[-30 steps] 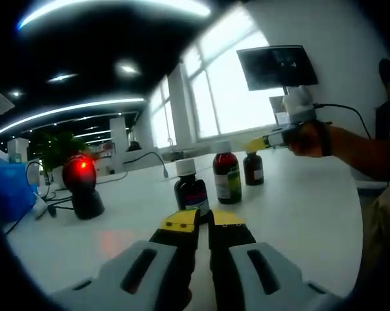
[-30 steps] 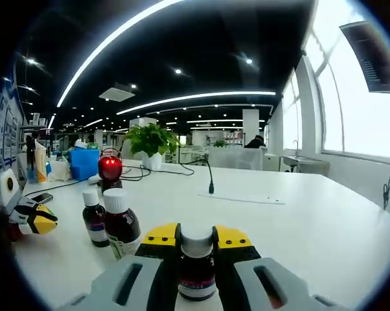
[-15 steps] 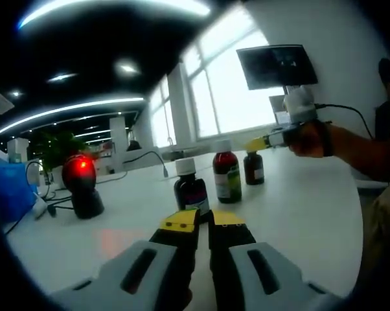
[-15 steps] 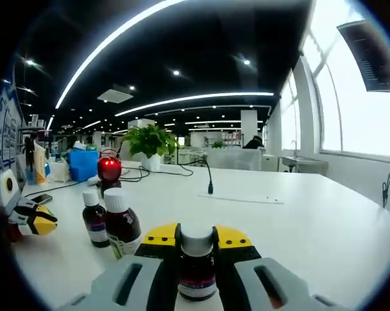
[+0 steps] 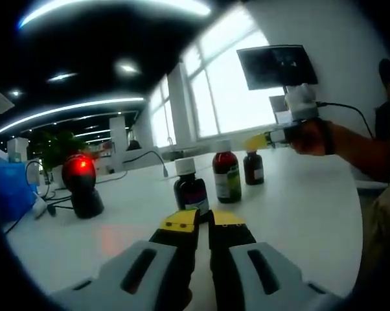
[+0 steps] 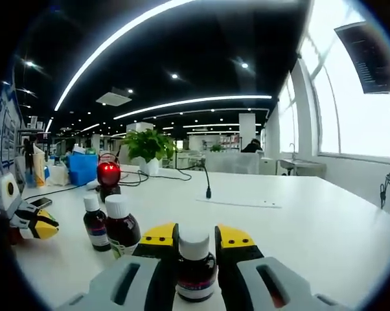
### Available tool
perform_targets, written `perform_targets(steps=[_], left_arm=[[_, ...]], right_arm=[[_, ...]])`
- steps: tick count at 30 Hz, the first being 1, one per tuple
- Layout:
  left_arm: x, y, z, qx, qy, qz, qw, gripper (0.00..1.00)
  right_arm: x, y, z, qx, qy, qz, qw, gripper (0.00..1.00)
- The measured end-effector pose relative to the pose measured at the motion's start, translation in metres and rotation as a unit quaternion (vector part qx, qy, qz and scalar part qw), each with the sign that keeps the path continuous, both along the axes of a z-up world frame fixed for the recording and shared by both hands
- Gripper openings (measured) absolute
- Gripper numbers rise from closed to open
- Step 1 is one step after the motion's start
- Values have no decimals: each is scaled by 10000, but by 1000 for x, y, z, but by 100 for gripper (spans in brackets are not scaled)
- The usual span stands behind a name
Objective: Rotate the medicine bottle to make it face forward pick up the medicine bottle inspect the drug traceability code place the medicine on the table
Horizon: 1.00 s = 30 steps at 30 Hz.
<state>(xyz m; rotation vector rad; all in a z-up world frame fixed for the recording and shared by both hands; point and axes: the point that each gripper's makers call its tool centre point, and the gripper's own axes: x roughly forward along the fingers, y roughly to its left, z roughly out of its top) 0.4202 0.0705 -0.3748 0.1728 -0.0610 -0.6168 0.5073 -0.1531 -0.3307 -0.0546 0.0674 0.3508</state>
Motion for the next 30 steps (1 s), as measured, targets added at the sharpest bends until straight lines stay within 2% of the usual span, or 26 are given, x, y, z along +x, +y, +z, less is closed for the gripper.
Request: perform_targets(steps=[6, 14, 20, 30], left_arm=[[0, 0, 0, -5, 15, 15, 10000, 0], [0, 1, 0, -33, 28, 20, 10000, 0], [1, 1, -1, -60, 64, 25, 10000, 0], [3, 2, -3, -115, 174, 27, 9998, 0]], right_arm=[[-10, -2, 10, -64, -131, 45, 9999, 17], [-25, -1, 12, -217, -258, 226, 9992, 2], [-35, -3, 1, -512, -189, 366, 9978, 0], [-49, -6, -22, -614, -25, 613, 9962, 0]])
